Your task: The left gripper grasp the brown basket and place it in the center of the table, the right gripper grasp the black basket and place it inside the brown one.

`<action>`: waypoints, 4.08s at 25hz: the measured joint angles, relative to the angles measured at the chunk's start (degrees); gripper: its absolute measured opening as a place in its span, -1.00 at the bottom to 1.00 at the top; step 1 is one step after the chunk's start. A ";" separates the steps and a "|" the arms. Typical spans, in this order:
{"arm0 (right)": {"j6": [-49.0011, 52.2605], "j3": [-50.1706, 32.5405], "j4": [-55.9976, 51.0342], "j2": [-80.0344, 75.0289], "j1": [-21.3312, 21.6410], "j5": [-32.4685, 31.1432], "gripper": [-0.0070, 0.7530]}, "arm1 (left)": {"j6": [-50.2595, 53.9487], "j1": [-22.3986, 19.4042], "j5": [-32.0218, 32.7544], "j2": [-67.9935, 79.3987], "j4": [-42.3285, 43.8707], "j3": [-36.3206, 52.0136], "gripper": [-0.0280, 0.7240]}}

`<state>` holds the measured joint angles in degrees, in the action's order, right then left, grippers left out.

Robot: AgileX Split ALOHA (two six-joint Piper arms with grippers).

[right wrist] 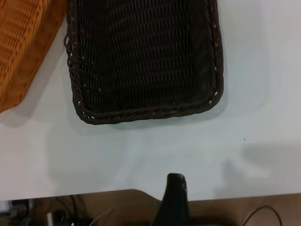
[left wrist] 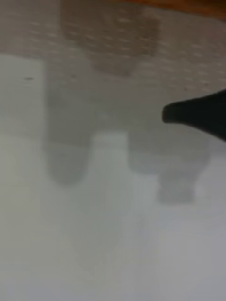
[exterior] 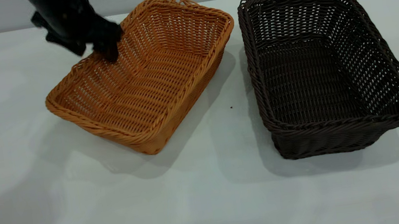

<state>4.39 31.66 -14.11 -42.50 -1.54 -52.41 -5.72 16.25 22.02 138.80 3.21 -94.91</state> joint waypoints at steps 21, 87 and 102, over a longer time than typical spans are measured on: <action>-17.83 0.59 -39.84 -47.75 0.00 9.28 0.58 | 0.02 1.23 -2.13 -5.68 0.62 -3.34 -0.72; -60.46 19.17 -63.21 -62.89 39.60 3.43 -0.77 | -65.41 17.27 11.15 -4.32 -22.44 -3.45 -0.72; -58.49 19.27 -60.62 -62.89 39.60 0.59 -0.77 | -69.70 17.22 8.73 -4.29 -26.61 -3.52 0.18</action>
<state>-54.11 50.93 -74.72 -105.39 38.05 -51.82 -75.42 33.46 30.76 134.51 -23.41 -98.43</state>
